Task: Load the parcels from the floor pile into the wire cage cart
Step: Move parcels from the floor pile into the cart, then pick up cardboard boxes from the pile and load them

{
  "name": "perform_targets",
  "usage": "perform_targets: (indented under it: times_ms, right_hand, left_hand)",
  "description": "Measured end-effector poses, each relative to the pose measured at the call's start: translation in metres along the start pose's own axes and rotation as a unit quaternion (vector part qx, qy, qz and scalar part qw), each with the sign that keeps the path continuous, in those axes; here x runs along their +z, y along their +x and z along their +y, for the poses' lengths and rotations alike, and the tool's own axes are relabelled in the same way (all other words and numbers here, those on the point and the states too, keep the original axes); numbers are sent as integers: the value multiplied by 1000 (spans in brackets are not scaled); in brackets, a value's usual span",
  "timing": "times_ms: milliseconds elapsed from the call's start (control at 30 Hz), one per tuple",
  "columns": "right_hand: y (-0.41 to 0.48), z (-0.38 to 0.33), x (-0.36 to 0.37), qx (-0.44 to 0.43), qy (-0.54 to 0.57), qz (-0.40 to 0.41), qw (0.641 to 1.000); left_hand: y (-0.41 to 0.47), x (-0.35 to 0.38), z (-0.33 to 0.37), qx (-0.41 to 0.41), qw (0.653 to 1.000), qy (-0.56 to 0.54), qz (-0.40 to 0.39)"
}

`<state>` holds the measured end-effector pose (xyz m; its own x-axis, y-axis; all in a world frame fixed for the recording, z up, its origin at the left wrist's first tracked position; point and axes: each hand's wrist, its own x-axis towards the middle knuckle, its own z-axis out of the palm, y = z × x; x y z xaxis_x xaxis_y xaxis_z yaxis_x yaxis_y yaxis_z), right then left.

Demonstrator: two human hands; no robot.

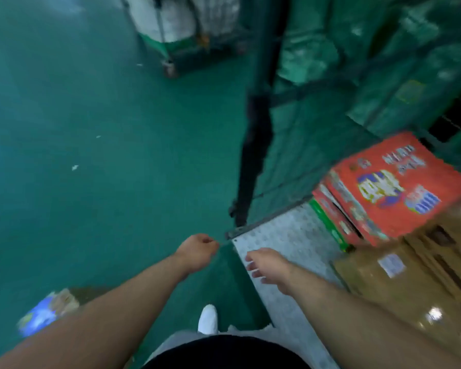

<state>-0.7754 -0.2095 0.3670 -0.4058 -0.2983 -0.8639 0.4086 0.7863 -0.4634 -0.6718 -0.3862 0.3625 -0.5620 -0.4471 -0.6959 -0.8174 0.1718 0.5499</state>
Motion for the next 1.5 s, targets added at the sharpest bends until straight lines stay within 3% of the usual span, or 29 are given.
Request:
perform_targets:
  times_ms: [167,367,600,800,1133,1367,1500]
  right_hand:
    - [22,-65,51,-61,-118,-40,990]
    - [43,-85,127,-51,-238,-153,958]
    - [18,-79,241,-101,-413,-241,873]
    - [-33,-65,309,-104,-513,-317,791]
    - [-59,-56,440,-140,-606,-285,729]
    - [-95,-51,554,-176,-630,-305,692]
    - [-111,-48,601,-176,-661,-327,652]
  left_hand:
    - [-22,-44,-68,-87,987,-96,90]
    - [-89,-37,-144,-218,927,-231,202]
    - [-185,3,-221,-352,799,-383,303]
    - [-230,24,-268,-380,701,-489,353]
    - [-275,0,-385,-371,647,-552,373]
    - [-319,-43,-474,-395,652,-538,361]
    - [-336,-59,-509,-404,604,-573,380]
